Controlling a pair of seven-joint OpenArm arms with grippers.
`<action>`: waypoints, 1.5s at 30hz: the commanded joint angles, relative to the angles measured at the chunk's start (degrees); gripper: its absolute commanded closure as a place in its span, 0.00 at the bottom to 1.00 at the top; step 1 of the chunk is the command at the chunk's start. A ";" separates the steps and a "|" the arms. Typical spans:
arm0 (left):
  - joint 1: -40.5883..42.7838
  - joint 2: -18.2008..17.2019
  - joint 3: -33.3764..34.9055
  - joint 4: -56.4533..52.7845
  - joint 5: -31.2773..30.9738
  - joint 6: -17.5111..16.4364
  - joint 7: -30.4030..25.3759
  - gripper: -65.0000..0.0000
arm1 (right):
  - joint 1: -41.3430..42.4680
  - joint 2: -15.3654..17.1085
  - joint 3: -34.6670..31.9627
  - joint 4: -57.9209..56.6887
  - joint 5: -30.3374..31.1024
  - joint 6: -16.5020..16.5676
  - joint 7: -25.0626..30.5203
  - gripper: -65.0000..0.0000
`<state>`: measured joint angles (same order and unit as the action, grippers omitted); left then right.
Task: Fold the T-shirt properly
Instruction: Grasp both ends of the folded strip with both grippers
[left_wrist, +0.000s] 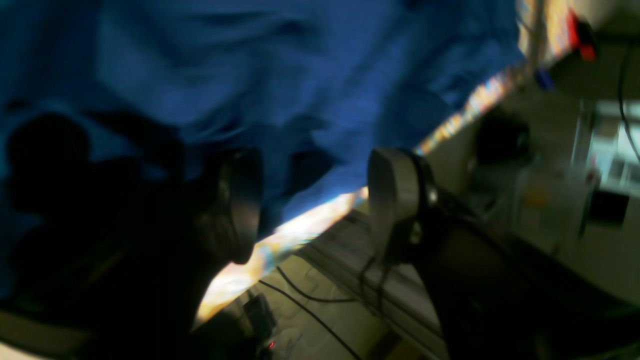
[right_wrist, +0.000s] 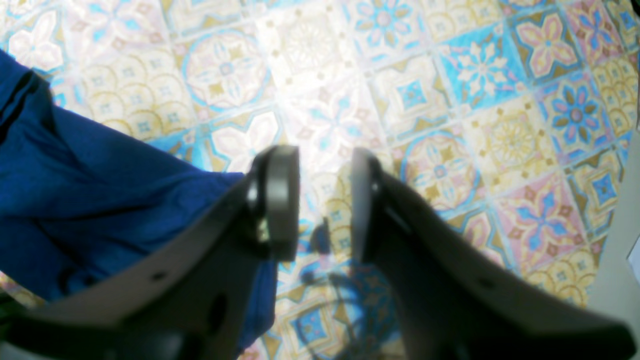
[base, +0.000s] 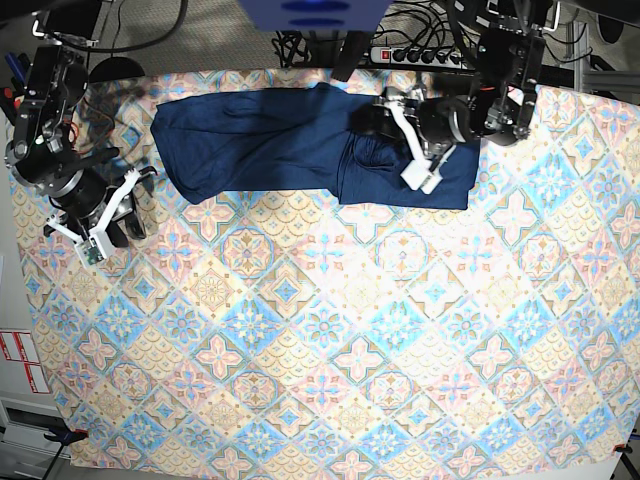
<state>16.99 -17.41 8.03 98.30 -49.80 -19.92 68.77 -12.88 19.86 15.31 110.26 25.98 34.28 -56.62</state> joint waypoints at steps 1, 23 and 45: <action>-0.07 -0.39 0.98 0.91 -1.23 -0.34 -0.25 0.49 | 0.62 0.76 0.47 0.82 0.62 0.05 1.28 0.73; 2.30 -0.74 -19.42 10.58 -0.97 -0.34 -0.25 0.93 | -1.23 0.85 -1.11 -5.16 0.53 0.05 -6.72 0.73; 4.68 -1.62 -32.08 9.17 10.37 -0.69 -0.60 0.94 | 5.81 0.76 -10.34 -32.76 0.70 0.05 -7.25 0.62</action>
<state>21.80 -18.26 -23.75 106.98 -38.70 -20.38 68.90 -7.25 20.16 4.84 77.38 27.57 34.52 -63.90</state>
